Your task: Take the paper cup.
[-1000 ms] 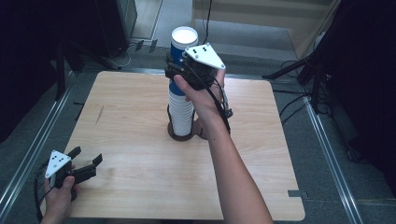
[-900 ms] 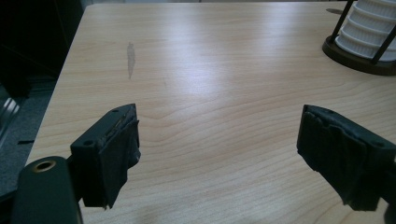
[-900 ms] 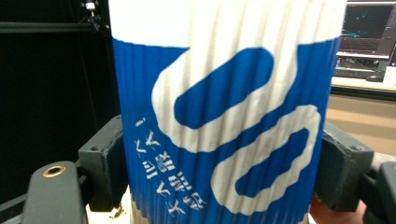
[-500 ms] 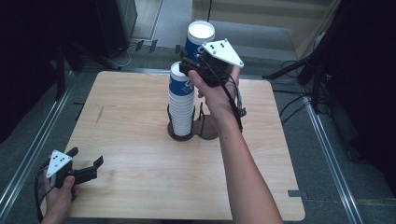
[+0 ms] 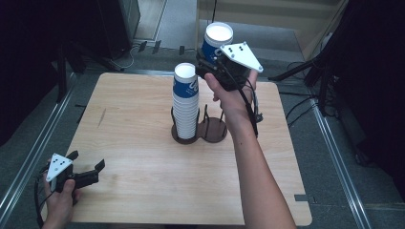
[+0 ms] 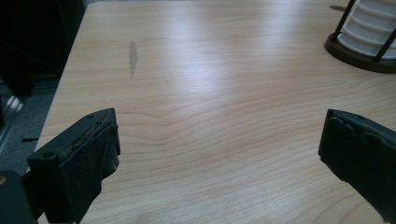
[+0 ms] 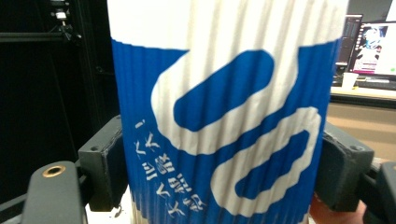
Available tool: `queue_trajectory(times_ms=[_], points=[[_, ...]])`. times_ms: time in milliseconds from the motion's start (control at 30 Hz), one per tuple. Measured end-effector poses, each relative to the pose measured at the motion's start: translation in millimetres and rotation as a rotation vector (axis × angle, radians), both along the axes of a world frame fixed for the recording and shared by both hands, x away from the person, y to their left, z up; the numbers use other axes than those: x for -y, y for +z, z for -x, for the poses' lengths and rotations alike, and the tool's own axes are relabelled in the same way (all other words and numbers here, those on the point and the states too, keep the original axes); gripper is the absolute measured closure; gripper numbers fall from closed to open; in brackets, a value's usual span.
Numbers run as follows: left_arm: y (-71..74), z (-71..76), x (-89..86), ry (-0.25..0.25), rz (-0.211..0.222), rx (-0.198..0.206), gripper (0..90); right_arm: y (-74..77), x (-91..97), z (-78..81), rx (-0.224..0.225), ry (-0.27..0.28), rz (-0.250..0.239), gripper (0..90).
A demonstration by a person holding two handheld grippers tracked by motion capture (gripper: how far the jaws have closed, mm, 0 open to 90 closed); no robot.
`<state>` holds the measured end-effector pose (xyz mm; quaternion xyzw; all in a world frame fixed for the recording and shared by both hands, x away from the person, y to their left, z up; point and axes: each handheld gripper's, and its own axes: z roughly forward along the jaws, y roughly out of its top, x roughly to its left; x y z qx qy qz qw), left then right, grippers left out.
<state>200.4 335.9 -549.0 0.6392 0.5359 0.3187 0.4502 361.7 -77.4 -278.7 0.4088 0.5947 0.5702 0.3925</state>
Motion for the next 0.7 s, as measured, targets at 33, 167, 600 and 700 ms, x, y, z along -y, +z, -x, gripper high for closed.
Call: queue_trajectory(times_ms=[33,167,600,700], points=[[-0.1,0.0,-0.3,0.0,0.005,0.002,0.0,-0.7,1.3,0.6,0.001,-0.002,0.001,19.2],[-0.3,-0.1,-0.4,-0.008,0.003,0.002,0.0,-2.9,5.0,2.5,-0.005,-0.003,-0.002,19.2],[-0.9,-0.4,-1.0,-0.021,0.018,0.005,0.0,-14.4,26.5,10.9,-0.01,-0.033,0.007,19.1],[-1.0,-0.5,-1.4,-0.029,0.028,0.005,0.0,-19.9,34.2,15.1,-0.003,-0.051,0.023,19.1]])
